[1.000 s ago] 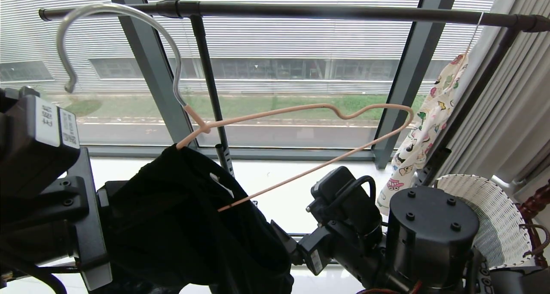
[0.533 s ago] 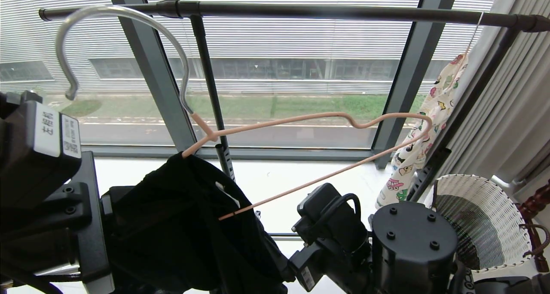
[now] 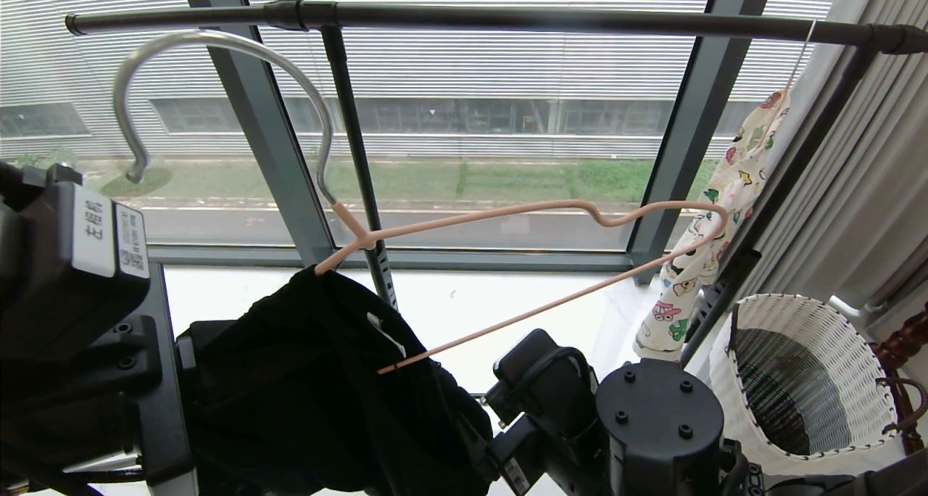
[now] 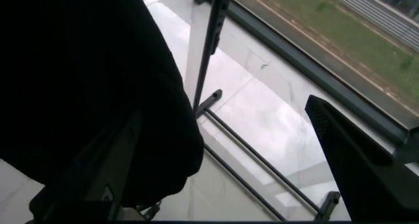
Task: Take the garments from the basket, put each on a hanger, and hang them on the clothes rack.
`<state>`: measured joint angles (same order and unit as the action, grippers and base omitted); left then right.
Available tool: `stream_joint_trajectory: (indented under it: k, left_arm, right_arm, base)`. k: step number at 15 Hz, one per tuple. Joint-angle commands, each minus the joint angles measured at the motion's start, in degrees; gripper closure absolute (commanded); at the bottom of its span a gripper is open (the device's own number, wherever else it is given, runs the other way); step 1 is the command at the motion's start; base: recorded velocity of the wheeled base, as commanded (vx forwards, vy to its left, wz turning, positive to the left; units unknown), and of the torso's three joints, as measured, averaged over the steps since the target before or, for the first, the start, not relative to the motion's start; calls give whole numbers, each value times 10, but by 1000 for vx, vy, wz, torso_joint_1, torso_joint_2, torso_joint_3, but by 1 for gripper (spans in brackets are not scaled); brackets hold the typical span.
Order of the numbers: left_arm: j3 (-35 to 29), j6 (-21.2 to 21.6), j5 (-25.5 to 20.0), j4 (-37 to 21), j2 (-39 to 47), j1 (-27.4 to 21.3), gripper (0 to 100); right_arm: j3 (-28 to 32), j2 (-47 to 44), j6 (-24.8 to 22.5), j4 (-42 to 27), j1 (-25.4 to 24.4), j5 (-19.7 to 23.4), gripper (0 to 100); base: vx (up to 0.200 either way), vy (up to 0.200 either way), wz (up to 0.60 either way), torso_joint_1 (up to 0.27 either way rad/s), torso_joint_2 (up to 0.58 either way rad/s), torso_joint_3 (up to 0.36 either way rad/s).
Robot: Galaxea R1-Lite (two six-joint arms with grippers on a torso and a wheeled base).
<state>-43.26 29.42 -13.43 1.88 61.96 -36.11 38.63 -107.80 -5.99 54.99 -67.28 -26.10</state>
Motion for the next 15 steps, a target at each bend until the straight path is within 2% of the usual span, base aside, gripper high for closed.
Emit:
stream_joint_trajectory:
  k: [1,3,7,10,15]
  left_arm:
    - [0,-1,0,1,0,0,100]
    - [2,-2,1,1,0,1,100]
    - [13,-2,2,1,1,2,100]
    - [23,-3,4,1,1,2,100]
    - [20,-3,8,2,5,1,100]
  right_arm:
    - [-17,0,-1,0,6,-19,0]
    - [-42,14,-1,0,11,-35,0]
    - [-54,46,-3,0,14,-36,0]
    - [-42,58,-2,46,7,-33,0]
    - [-37,33,0,51,-67,-32,0]
  base:
    - [0,0,0,0,0,0]
    - [0,0,0,0,0,0]
    - [0,0,0,0,0,0]
    - [0,0,0,0,0,0]
    - [0,0,0,0,0,0]
